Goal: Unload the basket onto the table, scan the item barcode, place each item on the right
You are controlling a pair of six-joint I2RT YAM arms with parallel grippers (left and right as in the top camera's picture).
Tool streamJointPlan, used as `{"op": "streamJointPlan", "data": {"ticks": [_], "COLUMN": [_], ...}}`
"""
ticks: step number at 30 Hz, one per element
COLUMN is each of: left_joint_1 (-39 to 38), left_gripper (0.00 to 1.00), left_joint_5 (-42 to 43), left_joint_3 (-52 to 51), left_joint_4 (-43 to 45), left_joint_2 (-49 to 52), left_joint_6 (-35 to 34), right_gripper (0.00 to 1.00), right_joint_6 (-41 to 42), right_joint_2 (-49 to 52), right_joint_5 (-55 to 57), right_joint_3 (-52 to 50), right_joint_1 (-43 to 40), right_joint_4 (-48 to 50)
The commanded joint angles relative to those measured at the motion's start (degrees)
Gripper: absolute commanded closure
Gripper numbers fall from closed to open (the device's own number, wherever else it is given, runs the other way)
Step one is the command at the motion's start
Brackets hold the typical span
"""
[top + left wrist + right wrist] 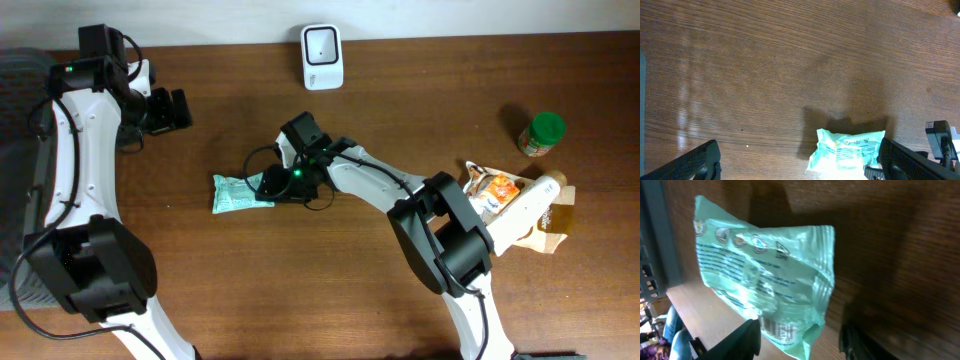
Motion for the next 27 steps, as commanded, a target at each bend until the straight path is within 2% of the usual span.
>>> {"op": "streamJointPlan", "data": {"ticks": [1,5,7,9,13,17,20,23,25,27], "left_joint_1": [0.37,0.37,0.37,0.37,0.37,0.37,0.37,0.37,0.35,0.37], "left_gripper": [0.01,0.01,0.01,0.01,0.01,0.01,0.01,0.01,0.01,0.01], "left_joint_5": [0.39,0.39,0.39,0.42,0.39,0.39,0.39,0.39,0.39,0.39], "left_joint_3": [0.15,0.15,0.15,0.15,0.15,0.15,0.15,0.15,0.15,0.15], "left_joint_4": [0.07,0.07,0.07,0.07,0.07,0.07,0.07,0.07,0.07,0.07], "left_joint_2": [-0.98,-0.98,-0.98,-0.98,-0.98,-0.98,-0.98,-0.98,-0.98,-0.98], "left_joint_6": [0.28,0.28,0.28,0.28,0.28,0.28,0.28,0.28,0.28,0.28], "right_gripper": [0.45,0.46,0.56,0.74,0.89,0.93,0.96,0.96,0.96,0.93], "right_joint_6": [0.66,3.41,3.80,3.76,1.55,-4.68,-14.34,-32.94,-34.82,-32.52], "right_joint_2": [1.95,3.67,4.83,5.44,5.42,1.70,-4.90,-9.51,-9.64,-9.62], "right_joint_5": [-1.62,-1.88,-1.86,-1.77,-2.43,-5.29,-5.31,-5.05,-5.42,-6.14], "right_joint_3": [0.35,0.33,0.33,0.33,0.42,0.46,0.52,0.52,0.50,0.50], "right_joint_1": [0.96,1.46,1.77,1.75,1.64,-0.70,-4.61,-9.46,-11.61,-11.34], "right_joint_4": [1.51,4.59,4.85,4.87,5.66,2.62,-7.63,-22.29,-24.65,-22.43]}}
